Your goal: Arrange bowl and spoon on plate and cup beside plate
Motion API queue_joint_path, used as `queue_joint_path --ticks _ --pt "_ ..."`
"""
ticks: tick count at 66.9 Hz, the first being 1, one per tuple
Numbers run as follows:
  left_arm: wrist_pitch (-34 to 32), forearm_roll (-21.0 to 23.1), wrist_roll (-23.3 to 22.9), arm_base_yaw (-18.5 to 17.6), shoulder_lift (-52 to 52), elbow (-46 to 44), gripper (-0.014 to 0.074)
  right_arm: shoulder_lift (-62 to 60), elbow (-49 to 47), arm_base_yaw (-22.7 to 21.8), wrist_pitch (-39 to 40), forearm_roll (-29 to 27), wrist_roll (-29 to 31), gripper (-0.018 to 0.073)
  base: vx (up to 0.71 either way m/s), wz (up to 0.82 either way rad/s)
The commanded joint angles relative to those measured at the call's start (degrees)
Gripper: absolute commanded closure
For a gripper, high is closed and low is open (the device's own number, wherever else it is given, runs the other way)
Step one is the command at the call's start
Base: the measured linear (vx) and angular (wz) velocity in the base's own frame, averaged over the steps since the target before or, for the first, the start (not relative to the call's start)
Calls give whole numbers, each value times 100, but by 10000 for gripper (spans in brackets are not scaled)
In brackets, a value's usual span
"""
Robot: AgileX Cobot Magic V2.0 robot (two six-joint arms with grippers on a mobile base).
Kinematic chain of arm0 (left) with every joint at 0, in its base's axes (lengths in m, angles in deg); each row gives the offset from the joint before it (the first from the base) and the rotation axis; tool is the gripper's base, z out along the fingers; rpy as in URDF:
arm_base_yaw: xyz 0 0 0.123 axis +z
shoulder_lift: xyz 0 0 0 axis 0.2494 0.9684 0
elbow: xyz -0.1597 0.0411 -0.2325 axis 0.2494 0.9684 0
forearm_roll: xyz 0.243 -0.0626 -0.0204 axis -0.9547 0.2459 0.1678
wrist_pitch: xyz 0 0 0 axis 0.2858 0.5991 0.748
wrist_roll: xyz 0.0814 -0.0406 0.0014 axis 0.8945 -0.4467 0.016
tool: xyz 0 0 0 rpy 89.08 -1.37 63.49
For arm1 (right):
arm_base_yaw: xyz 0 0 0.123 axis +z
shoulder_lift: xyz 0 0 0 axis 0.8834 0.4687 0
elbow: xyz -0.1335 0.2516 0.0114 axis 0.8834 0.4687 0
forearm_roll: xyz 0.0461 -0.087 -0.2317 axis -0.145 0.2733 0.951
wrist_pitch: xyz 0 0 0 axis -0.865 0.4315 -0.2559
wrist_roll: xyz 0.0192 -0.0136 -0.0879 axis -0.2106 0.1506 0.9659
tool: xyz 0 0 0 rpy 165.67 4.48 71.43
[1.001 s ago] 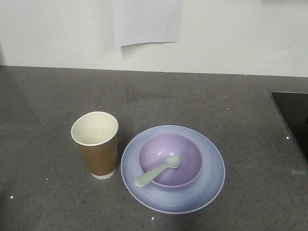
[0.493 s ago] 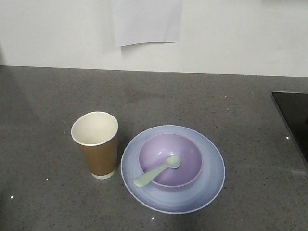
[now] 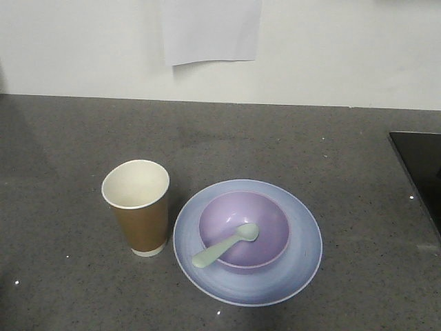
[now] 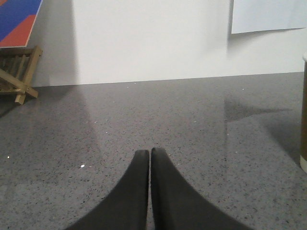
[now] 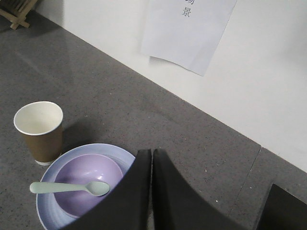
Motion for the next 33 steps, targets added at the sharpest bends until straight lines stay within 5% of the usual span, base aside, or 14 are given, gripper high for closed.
queue_joint_path --ticks 1,13,24,33 --pt "-373 0 -43 8 -76 -44 604 82 -127 -15 509 186 11 562 0 0" --pt "-373 0 -43 8 -76 -44 604 -235 1294 -15 2031 510 -259 562 0 0" --pt "-373 0 -43 8 -76 -44 604 -1026 4010 -15 4943 1133 -1058 562 0 0" --pt "-373 0 -43 8 -76 -44 604 -1949 5954 -346 6473 1299 -1758 562 0 0"
